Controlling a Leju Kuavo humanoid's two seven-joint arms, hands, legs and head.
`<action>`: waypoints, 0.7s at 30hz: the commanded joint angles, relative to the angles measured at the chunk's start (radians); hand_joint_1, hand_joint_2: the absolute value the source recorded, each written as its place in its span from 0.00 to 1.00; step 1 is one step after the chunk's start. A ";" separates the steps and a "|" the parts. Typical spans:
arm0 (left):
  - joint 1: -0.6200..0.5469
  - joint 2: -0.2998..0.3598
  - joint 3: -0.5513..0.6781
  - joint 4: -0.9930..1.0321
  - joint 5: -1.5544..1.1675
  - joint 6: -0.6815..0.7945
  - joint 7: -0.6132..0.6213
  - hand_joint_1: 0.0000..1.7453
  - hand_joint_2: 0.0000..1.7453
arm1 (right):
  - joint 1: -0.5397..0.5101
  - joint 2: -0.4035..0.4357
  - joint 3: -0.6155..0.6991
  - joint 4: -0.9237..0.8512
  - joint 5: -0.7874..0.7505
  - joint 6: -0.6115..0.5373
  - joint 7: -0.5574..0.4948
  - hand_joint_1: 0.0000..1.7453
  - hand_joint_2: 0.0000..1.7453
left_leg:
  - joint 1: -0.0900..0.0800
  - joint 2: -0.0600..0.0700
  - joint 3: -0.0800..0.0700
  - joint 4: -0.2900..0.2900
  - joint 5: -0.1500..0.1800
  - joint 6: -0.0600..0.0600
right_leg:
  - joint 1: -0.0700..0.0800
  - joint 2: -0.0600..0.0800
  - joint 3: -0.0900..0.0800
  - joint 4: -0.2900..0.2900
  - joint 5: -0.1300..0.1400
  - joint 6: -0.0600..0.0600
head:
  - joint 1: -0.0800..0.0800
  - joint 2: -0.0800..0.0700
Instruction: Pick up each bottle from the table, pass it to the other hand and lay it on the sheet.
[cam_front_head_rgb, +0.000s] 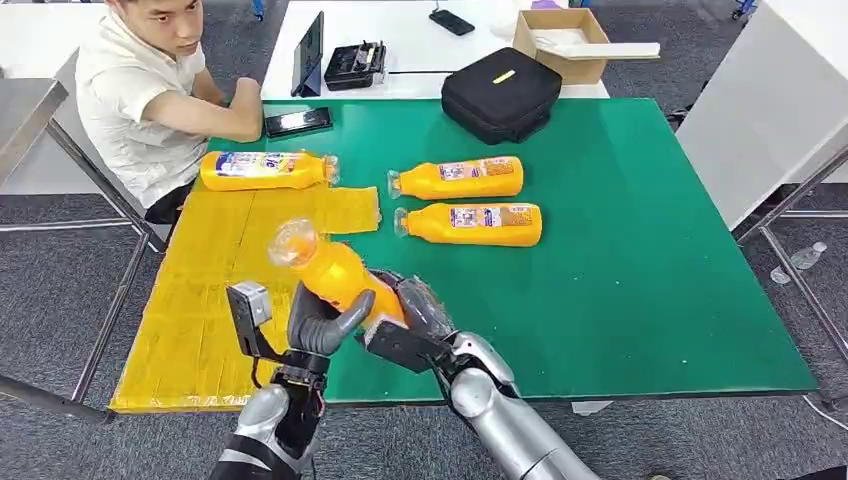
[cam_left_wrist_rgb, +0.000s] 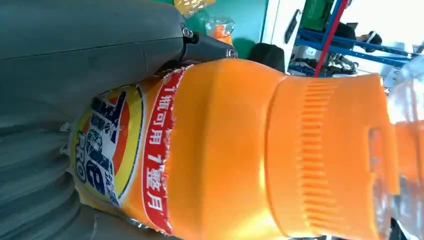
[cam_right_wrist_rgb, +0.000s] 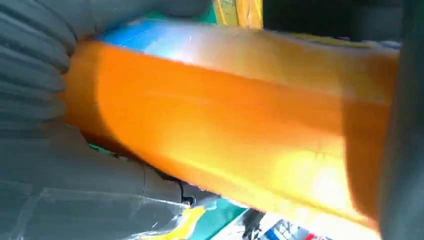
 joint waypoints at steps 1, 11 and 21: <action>-0.037 -0.036 0.032 0.065 0.023 -0.026 0.006 1.00 1.00 | -0.035 0.012 0.021 0.059 0.012 -0.030 0.022 0.00 1.00 | 0.000 0.001 0.002 0.000 -0.001 0.000 | 0.001 0.000 0.002 -0.001 0.000 -0.003 | 0.000 0.000; -0.023 -0.034 0.069 0.020 -0.046 0.036 0.019 1.00 1.00 | 0.016 0.008 -0.031 0.018 0.059 -0.090 0.043 0.00 1.00 | 0.000 0.000 0.002 0.000 0.000 0.001 | 0.001 -0.001 0.002 -0.001 0.000 -0.002 | 0.000 0.000; -0.022 -0.006 0.187 -0.187 -0.769 0.394 0.040 1.00 1.00 | 0.210 0.017 -0.232 -0.162 0.229 -0.154 0.077 0.00 1.00 | 0.001 0.000 0.002 0.001 -0.001 0.000 | 0.002 -0.001 0.003 -0.001 -0.001 -0.003 | 0.000 0.000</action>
